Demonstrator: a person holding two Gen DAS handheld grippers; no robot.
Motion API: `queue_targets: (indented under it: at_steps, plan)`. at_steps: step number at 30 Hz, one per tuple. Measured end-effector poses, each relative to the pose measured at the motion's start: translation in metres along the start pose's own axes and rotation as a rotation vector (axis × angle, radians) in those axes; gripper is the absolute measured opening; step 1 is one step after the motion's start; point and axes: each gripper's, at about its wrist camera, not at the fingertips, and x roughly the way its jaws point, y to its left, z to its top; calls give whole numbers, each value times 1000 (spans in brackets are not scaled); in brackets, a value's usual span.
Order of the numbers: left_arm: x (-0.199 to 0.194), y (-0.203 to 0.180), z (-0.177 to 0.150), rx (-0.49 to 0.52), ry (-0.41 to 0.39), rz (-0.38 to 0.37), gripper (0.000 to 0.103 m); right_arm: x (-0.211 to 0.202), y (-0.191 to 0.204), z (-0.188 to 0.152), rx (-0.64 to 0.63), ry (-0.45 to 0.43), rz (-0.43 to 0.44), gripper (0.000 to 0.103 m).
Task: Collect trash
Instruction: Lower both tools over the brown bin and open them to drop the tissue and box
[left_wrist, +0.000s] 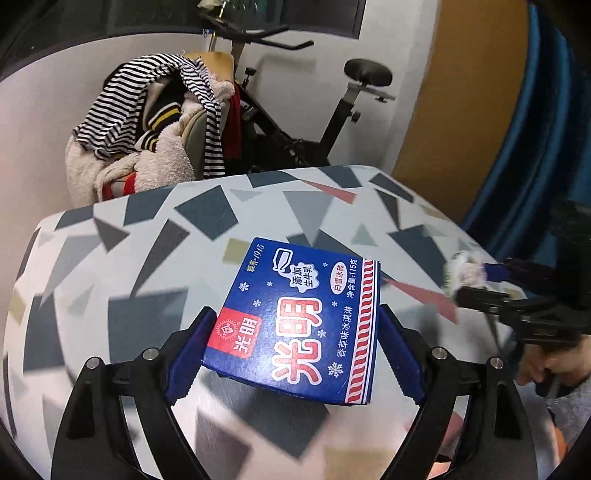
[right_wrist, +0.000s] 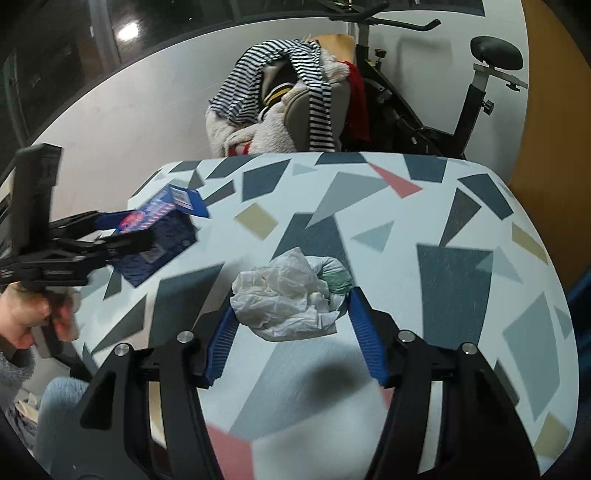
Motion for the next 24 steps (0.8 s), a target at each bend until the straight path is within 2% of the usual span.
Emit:
queue_targets:
  at_steps: [8,13,18,24]
  plan:
    - [-81,-31,-72,-20,-49,-12,84,-30,36,-45,-27,18,29,60]
    - [-112,-49,-113,-20,-67,-9,84,-44,55,-70,-51,28,39,60]
    - [-126,-63,-159,-2,-45,7,84,-55,70,-95,-57,38,56,60]
    - [-124,-74,-199,12,-5,8,84,-61,80,-117,-54,59,65,60]
